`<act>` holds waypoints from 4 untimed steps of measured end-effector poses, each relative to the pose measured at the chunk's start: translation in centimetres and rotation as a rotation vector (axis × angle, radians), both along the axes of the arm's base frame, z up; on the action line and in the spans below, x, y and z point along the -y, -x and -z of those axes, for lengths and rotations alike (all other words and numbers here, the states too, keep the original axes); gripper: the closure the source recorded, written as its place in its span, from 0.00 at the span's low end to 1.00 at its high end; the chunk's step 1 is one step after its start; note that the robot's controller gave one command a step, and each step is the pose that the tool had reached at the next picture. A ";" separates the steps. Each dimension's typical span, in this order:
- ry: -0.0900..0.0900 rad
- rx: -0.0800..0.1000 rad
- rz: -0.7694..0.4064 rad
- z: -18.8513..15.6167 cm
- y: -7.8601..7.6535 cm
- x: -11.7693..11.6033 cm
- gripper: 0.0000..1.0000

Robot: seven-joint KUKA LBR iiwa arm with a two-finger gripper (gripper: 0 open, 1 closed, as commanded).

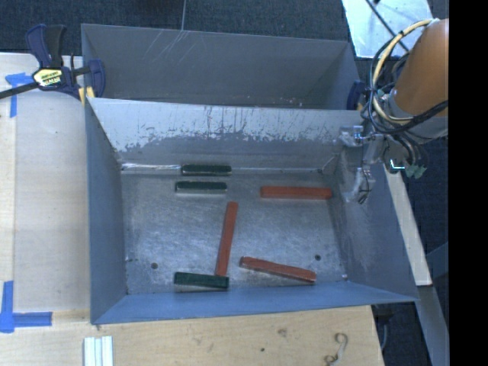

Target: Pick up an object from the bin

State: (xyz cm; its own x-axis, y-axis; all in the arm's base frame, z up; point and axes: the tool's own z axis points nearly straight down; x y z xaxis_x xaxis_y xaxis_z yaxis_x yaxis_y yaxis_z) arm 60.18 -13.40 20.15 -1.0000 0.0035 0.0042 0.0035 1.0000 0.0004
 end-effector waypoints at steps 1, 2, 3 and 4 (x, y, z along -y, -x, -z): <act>-0.002 0.000 -0.310 11.3 7.0 1.8 0.00; -0.026 0.010 -0.992 12.8 8.2 -0.1 0.00; -0.006 0.007 -0.992 13.1 8.3 1.0 1.00; -0.005 0.021 -1.309 12.9 9.9 0.6 1.00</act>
Offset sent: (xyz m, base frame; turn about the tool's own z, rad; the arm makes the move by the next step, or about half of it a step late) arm -0.0680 -0.0172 -0.1101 -0.3126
